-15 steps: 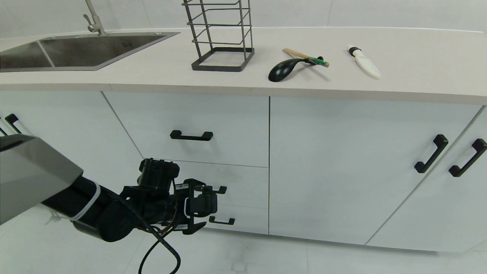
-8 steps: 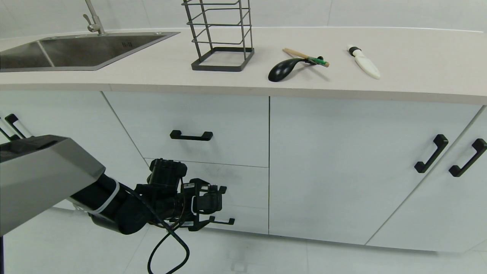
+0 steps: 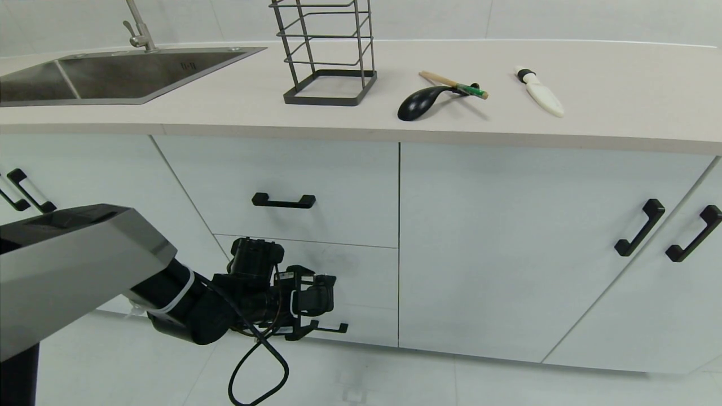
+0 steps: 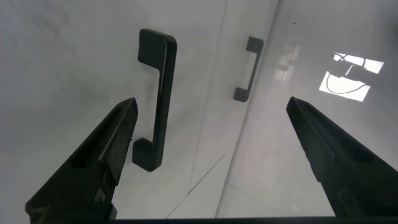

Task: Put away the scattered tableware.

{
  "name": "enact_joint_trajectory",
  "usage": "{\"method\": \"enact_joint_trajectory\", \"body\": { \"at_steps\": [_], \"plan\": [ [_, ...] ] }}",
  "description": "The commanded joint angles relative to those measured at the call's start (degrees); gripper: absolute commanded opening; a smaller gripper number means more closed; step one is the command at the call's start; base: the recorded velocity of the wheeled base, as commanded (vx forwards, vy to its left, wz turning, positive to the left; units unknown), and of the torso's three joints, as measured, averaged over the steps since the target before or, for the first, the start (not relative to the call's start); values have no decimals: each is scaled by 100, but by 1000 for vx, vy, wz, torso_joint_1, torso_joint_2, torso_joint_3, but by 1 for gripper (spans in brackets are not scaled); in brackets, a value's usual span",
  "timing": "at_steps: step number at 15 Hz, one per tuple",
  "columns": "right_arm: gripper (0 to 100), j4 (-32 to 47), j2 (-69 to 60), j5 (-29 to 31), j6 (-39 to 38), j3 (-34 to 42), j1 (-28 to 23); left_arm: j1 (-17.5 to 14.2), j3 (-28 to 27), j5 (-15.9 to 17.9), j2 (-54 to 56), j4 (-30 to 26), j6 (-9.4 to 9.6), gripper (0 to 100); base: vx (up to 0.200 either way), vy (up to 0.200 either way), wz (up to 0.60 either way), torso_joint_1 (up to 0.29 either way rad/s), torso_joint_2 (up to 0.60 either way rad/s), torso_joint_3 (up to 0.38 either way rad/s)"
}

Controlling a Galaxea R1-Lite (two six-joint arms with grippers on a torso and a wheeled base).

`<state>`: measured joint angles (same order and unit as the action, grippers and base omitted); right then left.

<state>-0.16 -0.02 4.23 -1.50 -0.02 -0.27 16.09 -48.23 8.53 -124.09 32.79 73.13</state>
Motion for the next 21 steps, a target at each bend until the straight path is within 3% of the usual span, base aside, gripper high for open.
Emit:
{"method": "enact_joint_trajectory", "body": {
  "at_steps": [1,11,21],
  "plan": [
    [0,-2,2,-1,1,-6,0,-1,-47,-1,-98,-1,-1,100,0,0,0,0,0,0],
    [0,-2,2,-1,1,2,0,-1,-196,-10,-344,-19,-9,100,0,0,0,0,0,0],
    [0,-2,2,-1,1,2,0,34,191,-1,-212,-89,-18,100,0,0,0,0,0,0]
  ]
}}
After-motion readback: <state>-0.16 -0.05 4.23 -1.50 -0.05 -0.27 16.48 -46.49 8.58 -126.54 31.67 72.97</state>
